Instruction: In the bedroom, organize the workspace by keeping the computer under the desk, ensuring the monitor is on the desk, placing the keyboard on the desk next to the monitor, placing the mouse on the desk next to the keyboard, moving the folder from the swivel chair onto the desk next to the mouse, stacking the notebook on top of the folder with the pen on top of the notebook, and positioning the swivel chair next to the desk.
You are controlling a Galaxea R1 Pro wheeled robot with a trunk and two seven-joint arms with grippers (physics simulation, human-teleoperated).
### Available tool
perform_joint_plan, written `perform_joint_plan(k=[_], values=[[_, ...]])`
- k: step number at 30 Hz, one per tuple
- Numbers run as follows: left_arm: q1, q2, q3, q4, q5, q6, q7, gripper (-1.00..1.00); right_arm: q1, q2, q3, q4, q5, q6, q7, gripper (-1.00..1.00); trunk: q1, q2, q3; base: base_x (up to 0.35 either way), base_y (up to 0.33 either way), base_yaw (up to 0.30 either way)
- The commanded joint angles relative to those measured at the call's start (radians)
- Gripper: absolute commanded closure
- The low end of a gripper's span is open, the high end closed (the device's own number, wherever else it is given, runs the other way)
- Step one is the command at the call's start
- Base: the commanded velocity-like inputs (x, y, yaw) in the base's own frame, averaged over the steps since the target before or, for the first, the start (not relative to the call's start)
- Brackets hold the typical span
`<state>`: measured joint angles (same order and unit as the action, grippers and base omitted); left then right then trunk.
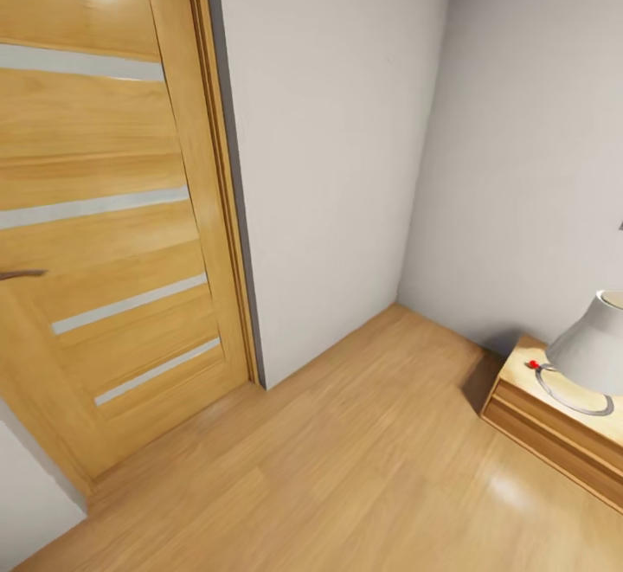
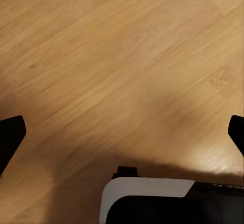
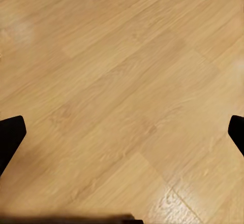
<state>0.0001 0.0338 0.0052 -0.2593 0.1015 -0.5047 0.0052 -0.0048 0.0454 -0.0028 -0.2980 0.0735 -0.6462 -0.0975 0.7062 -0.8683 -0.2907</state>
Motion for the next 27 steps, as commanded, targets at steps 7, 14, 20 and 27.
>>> perform_joint_plan(k=[7, 14, 20, 27], values=[[0.000, 0.000, -0.003, 0.000, 0.007, -0.002, -0.001, -1.00, 0.000, 0.001, 0.000, 0.000, 0.008, -0.004, -0.010, -1.00, 0.001, -0.001, -0.001, 0.104, 0.000, 0.241], [0.000, -0.001, -0.004, 0.000, 0.005, -0.003, -0.002, -1.00, 0.000, 0.001, 0.000, 0.000, 0.008, -0.022, -0.010, -1.00, 0.001, -0.001, -0.001, 0.007, 0.000, 0.279], [0.000, -0.002, -0.004, 0.000, 0.004, -0.004, -0.002, -1.00, 0.000, 0.001, 0.000, 0.000, 0.008, -0.029, -0.011, -1.00, 0.001, -0.001, -0.001, 0.001, 0.000, 0.282], [0.000, -0.003, -0.004, 0.000, 0.003, -0.005, -0.002, -1.00, -0.001, 0.001, -0.002, 0.000, 0.006, -0.032, -0.024, -1.00, 0.001, -0.001, -0.001, 0.000, 0.000, 0.285]])
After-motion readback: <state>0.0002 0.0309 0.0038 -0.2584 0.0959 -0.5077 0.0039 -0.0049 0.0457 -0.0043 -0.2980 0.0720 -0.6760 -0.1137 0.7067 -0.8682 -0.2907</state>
